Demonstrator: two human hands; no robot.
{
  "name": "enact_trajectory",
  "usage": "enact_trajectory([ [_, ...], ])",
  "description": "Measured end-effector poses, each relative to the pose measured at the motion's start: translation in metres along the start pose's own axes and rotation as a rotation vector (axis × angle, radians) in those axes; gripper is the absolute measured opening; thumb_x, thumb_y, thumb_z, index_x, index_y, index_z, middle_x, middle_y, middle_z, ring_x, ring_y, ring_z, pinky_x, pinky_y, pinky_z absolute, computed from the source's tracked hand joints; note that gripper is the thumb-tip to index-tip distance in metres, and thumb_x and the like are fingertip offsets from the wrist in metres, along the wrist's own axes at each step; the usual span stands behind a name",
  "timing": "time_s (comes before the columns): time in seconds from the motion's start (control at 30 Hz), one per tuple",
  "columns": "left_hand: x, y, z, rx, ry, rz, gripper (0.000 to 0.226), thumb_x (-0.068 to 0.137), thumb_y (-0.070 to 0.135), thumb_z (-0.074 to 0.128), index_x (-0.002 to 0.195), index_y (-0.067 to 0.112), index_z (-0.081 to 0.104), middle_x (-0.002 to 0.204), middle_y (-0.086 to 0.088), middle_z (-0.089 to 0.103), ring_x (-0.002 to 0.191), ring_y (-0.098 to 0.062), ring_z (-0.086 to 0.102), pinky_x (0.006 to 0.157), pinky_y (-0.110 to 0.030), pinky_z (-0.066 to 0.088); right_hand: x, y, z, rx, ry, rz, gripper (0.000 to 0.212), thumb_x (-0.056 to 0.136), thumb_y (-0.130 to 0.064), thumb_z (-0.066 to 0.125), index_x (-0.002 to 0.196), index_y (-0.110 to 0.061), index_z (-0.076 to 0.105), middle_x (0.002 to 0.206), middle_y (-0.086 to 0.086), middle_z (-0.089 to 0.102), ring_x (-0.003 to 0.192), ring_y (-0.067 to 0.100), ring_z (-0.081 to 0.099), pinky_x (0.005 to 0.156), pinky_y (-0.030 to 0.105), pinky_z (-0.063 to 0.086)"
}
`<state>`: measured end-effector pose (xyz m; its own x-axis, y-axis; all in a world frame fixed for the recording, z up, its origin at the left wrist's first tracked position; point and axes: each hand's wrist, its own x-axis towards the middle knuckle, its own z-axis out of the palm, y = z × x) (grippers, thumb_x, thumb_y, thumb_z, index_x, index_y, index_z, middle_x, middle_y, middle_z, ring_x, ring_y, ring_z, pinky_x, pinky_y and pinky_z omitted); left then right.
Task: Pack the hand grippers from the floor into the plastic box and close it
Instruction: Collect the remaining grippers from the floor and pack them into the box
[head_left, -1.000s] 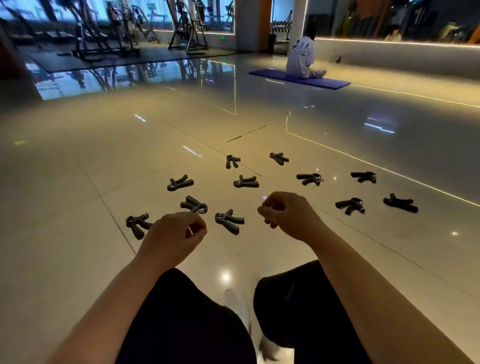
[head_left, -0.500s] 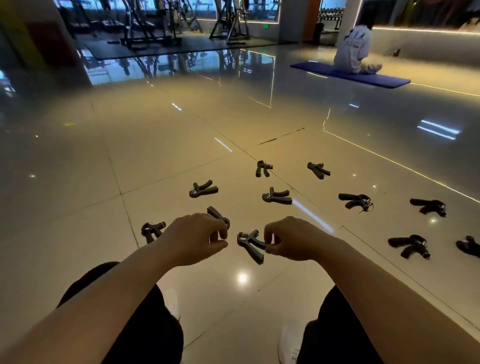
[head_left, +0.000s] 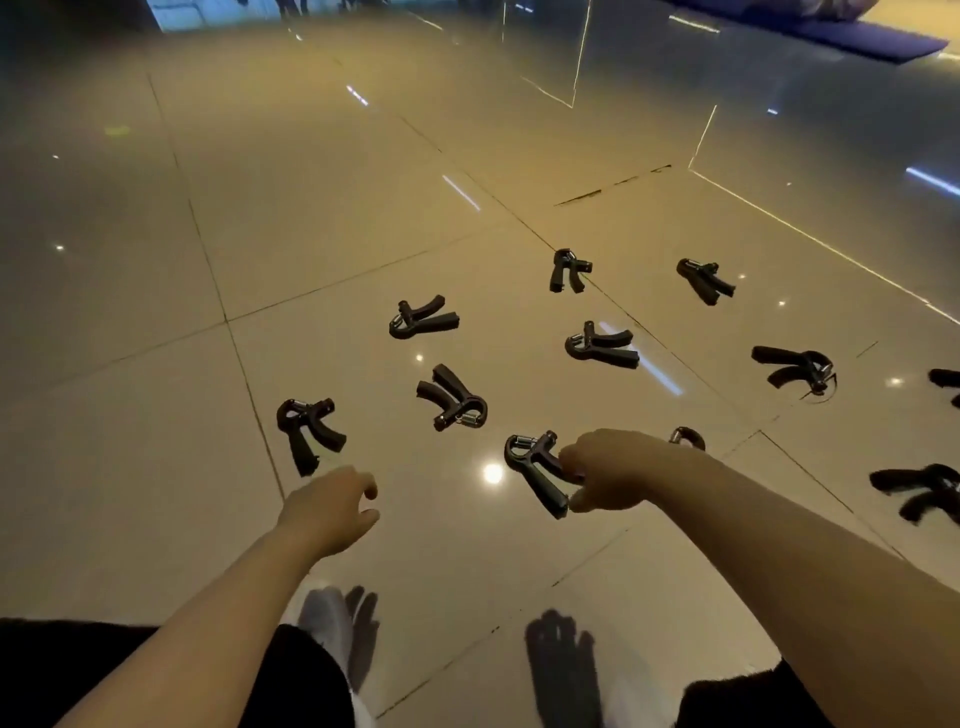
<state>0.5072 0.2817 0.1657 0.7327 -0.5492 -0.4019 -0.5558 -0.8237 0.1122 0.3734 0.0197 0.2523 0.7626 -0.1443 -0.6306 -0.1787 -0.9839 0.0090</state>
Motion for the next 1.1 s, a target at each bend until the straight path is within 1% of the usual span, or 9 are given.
enact_trajectory([
  [0.07, 0.02, -0.009, 0.023, -0.114, 0.009, -0.049, 0.036, 0.091, 0.041, 0.05, 0.124, 0.026, 0.049, 0.125, 0.004, 0.048, 0.106, -0.016, 0.052, 0.079, -0.031, 0.046, 0.036, -0.003, 0.021, -0.033, 0.045, 0.031, 0.029, 0.09, -0.027, 0.054, 0.117, -0.015, 0.053, 0.095, 0.002, 0.05, 0.088, 0.022, 0.051, 0.072, 0.033, 0.045],
  [0.13, 0.039, -0.022, 0.045, -0.214, 0.012, -0.093, 0.04, 0.089, 0.04, 0.053, 0.127, 0.026, 0.047, 0.128, 0.002, 0.047, 0.108, -0.017, 0.051, 0.083, -0.035, 0.048, 0.072, -0.007, 0.058, 0.014, 0.092, 0.092, 0.035, 0.091, -0.027, 0.051, 0.124, -0.017, 0.048, 0.113, 0.007, 0.052, 0.1, 0.025, 0.052, 0.075, 0.034, 0.043],
  [0.23, 0.064, -0.05, 0.069, -0.298, 0.008, -0.2, 0.05, 0.087, 0.036, 0.058, 0.132, 0.024, 0.043, 0.137, -0.004, 0.041, 0.12, -0.024, 0.044, 0.092, -0.039, 0.045, 0.111, -0.014, 0.12, 0.15, 0.007, 0.179, 0.051, 0.09, -0.036, 0.049, 0.137, -0.021, 0.035, 0.135, 0.006, 0.041, 0.116, 0.027, 0.045, 0.087, 0.037, 0.042],
  [0.33, 0.082, -0.081, 0.084, -0.375, 0.043, -0.362, 0.054, 0.087, 0.032, 0.06, 0.136, 0.02, 0.04, 0.14, -0.009, 0.038, 0.124, -0.03, 0.041, 0.096, -0.042, 0.041, 0.135, -0.01, 0.158, 0.208, -0.049, 0.268, 0.062, 0.089, -0.038, 0.048, 0.144, -0.024, 0.023, 0.145, 0.003, 0.032, 0.122, 0.027, 0.042, 0.088, 0.039, 0.044],
  [0.5, 0.11, -0.115, 0.098, -0.463, 0.135, -0.536, 0.055, 0.087, 0.021, 0.058, 0.138, 0.018, 0.038, 0.136, -0.013, 0.039, 0.117, -0.033, 0.046, 0.093, -0.043, 0.042, 0.175, 0.005, 0.163, 0.465, 0.072, 0.39, 0.05, 0.091, -0.031, 0.045, 0.139, -0.025, 0.031, 0.132, 0.005, 0.044, 0.116, 0.03, 0.045, 0.084, 0.041, 0.046],
  [0.63, 0.146, -0.123, 0.102, -0.463, 0.212, -0.454, 0.056, 0.086, 0.011, 0.055, 0.139, 0.015, 0.038, 0.139, -0.01, 0.038, 0.121, -0.031, 0.041, 0.097, -0.042, 0.039, 0.191, 0.004, 0.171, 0.432, 0.073, 0.446, 0.023, 0.091, -0.022, 0.047, 0.112, -0.015, 0.05, 0.095, 0.005, 0.06, 0.076, 0.022, 0.052, 0.058, 0.029, 0.041],
  [0.7, 0.165, -0.122, 0.106, -0.47, 0.227, -0.431, 0.054, 0.088, 0.014, 0.054, 0.139, 0.014, 0.038, 0.14, -0.01, 0.038, 0.125, -0.031, 0.038, 0.1, -0.041, 0.036, 0.195, 0.003, 0.172, 0.326, 0.069, 0.478, 0.015, 0.094, -0.022, 0.047, 0.105, -0.013, 0.053, 0.087, 0.004, 0.062, 0.068, 0.02, 0.051, 0.052, 0.027, 0.036],
  [0.9, 0.187, -0.108, 0.125, -0.627, 0.437, -0.679, 0.038, 0.087, 0.011, 0.06, 0.124, 0.006, 0.053, 0.142, -0.007, 0.036, 0.125, -0.03, 0.04, 0.101, -0.037, 0.035, 0.206, -0.003, 0.162, 0.208, 0.012, 0.515, 0.012, 0.094, -0.016, 0.047, 0.103, -0.011, 0.052, 0.092, 0.005, 0.064, 0.067, 0.019, 0.047, 0.047, 0.025, 0.026],
  [1.1, 0.18, -0.108, 0.136, -0.619, 0.446, -0.642, 0.022, 0.09, 0.005, 0.054, 0.111, 0.004, 0.061, 0.146, -0.007, 0.033, 0.126, -0.03, 0.041, 0.101, -0.04, 0.037, 0.214, -0.011, 0.156, 0.174, -0.029, 0.55, 0.015, 0.093, -0.014, 0.046, 0.107, -0.012, 0.052, 0.098, 0.004, 0.065, 0.087, 0.019, 0.062, 0.059, 0.024, 0.036],
])
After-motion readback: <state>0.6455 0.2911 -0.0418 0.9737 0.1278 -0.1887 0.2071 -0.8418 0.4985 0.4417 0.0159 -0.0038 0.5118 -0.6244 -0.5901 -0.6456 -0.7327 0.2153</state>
